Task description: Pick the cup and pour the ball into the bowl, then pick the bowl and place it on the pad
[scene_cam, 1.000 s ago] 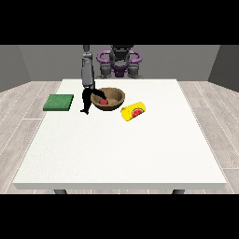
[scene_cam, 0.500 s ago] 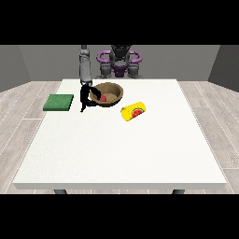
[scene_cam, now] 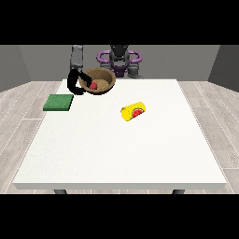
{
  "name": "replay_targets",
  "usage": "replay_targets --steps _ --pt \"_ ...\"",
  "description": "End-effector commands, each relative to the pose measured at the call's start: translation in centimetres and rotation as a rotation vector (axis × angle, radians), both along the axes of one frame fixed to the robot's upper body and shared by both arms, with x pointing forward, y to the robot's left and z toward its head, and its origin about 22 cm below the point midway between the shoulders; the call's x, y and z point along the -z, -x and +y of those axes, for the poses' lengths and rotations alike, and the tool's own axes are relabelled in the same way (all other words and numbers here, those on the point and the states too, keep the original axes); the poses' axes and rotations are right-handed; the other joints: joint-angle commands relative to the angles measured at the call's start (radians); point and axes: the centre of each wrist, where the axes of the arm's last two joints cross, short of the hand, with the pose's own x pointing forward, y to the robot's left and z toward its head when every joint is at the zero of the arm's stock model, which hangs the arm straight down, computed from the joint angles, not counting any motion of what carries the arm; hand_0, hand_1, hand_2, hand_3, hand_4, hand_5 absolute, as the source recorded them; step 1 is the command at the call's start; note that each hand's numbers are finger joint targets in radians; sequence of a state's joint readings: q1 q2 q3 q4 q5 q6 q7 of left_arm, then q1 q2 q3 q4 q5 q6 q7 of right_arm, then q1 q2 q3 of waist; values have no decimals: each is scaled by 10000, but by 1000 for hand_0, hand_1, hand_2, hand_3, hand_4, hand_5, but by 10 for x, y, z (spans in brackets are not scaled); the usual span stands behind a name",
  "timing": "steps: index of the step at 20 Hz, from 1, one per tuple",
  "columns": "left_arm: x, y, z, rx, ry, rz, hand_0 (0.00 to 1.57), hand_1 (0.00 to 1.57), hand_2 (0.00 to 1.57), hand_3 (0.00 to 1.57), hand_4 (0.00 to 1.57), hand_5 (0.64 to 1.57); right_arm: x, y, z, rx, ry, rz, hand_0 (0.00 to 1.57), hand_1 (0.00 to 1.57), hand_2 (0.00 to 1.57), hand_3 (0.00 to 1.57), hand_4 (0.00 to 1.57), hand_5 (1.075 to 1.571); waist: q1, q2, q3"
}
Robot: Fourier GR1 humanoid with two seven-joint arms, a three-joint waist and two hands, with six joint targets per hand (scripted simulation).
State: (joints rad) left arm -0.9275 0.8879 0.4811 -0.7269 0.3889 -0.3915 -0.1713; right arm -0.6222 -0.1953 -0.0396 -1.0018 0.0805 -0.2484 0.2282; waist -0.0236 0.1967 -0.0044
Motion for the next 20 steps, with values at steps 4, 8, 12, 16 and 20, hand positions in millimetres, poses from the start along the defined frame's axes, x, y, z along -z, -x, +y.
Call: replay_targets --steps 4,8,12,16,20 --pt "-11 24 28 -549 -115 -548 0 0 0 0 0 1539 -4 6 -71 -37 1035 27 1571 1571 1571 1571 1299 1520 -313 603 49" --pt "-24 22 19 -576 -289 -1019 0 0 0 0 0 1538 -33 -6 -92 -89 926 -680 1571 1571 1571 1571 1302 1519 -373 1081 50" --pt "-50 29 18 -640 -312 -1474 0 0 0 0 0 1533 -40 -6 -120 73 785 -911 1571 1571 1571 1571 1305 1528 -353 1436 53" --pt "-26 25 19 -841 -226 -1058 0 0 0 0 0 1533 -51 6 -163 180 999 -949 1571 1571 1571 1483 1309 1532 -537 1235 49" --pt "-62 35 9 -464 -678 -1705 0 0 0 0 0 1536 -43 8 -186 638 -94 -1510 1571 1571 1571 1108 1296 1537 -29 1884 59"
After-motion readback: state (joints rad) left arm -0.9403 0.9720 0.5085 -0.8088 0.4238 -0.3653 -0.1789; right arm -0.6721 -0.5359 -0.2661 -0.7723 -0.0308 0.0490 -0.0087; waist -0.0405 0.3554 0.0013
